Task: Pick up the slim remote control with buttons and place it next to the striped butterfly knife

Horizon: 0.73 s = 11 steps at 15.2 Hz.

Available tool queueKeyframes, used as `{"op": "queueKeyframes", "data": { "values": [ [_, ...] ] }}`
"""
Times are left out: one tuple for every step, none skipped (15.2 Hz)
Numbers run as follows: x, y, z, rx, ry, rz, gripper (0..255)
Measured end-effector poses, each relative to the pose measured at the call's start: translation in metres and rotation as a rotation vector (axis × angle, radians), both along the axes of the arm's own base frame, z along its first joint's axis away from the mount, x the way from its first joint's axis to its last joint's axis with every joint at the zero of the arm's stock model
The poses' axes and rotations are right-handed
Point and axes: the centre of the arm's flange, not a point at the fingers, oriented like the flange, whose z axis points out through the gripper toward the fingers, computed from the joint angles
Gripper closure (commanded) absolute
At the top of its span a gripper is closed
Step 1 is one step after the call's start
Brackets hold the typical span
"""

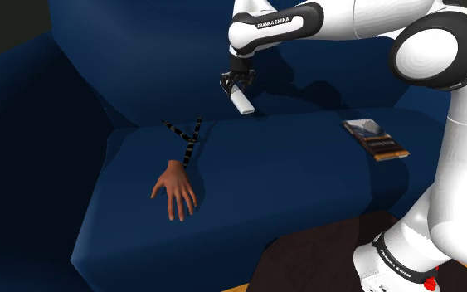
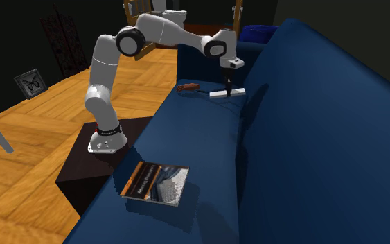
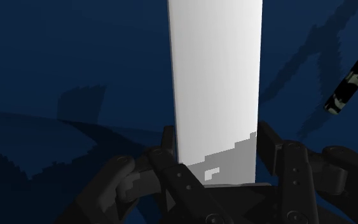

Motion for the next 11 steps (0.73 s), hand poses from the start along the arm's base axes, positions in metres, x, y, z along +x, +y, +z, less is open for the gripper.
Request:
{"op": "queueKeyframes", "data": {
  "values": [
    [0.000,0.000,-0.005,0.000,0.000,0.000,255],
    [0.001,0.000,-0.010,0.000,0.000,0.000,255],
    [0.001,0.000,-0.014,0.000,0.000,0.000,255],
    [0.000,0.000,-0.020,0.000,0.000,0.000,255],
    [0.000,0.000,-0.026,0.000,-0.001,0.000,255],
    [0.001,0.000,-0.033,0.000,0.001,0.000,255],
    [0.001,0.000,-0.038,0.000,0.001,0.000,255],
    [0.000,0.000,-0.043,0.000,0.000,0.000,255],
    [0.000,0.001,-0.048,0.000,0.000,0.000,255],
    [0.000,0.001,-0.053,0.000,-0.001,0.000,255],
    [-0.001,0.001,-0.056,0.001,-0.005,0.002,255]
  ]
}}
